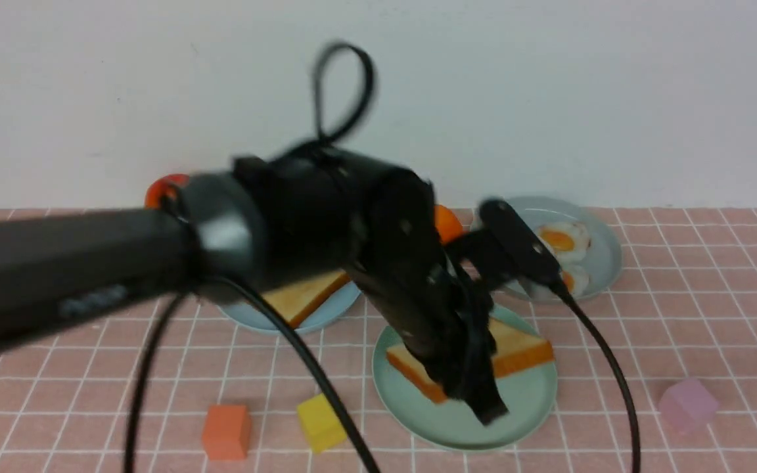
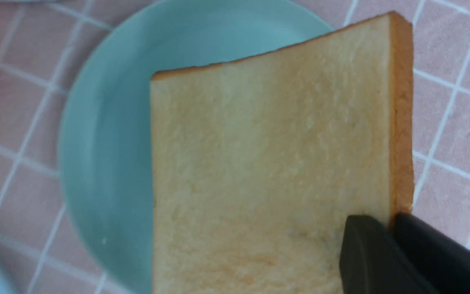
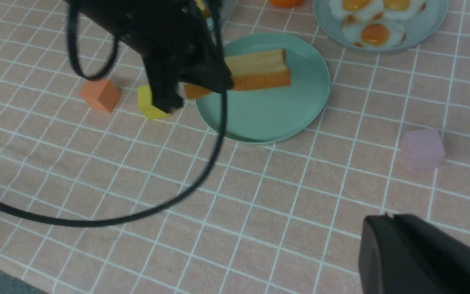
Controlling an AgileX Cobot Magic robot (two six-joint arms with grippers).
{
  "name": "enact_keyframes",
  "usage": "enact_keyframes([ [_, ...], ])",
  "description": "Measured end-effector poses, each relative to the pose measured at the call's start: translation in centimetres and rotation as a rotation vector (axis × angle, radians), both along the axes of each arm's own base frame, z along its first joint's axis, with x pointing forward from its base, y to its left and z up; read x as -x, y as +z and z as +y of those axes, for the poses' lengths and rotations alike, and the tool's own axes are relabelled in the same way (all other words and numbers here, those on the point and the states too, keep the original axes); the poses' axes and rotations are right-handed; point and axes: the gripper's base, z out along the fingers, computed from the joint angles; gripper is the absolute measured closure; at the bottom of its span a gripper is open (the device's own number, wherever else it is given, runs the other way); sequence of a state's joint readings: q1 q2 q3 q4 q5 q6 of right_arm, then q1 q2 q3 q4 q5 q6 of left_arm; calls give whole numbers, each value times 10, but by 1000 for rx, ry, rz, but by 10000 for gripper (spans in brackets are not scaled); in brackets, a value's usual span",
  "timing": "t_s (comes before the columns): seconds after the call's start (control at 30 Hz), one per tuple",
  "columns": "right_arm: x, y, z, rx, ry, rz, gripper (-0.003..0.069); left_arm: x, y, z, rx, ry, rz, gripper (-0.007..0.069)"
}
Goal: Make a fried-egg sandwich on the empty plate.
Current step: Use the left arm to put a slice of bread into the empty plate in the middle
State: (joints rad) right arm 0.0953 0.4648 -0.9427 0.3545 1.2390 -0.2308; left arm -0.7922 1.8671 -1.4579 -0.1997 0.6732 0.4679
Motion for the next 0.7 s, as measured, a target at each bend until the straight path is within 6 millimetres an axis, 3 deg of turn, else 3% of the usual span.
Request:
enact_keyframes([
  [0.57, 0, 0, 0, 1, 1, 4, 580, -12, -41, -14, -45, -2, -30, 551],
  [0.7, 0, 0, 0, 1, 1, 4, 575, -12, -41, -15, -45, -1, -37, 477],
])
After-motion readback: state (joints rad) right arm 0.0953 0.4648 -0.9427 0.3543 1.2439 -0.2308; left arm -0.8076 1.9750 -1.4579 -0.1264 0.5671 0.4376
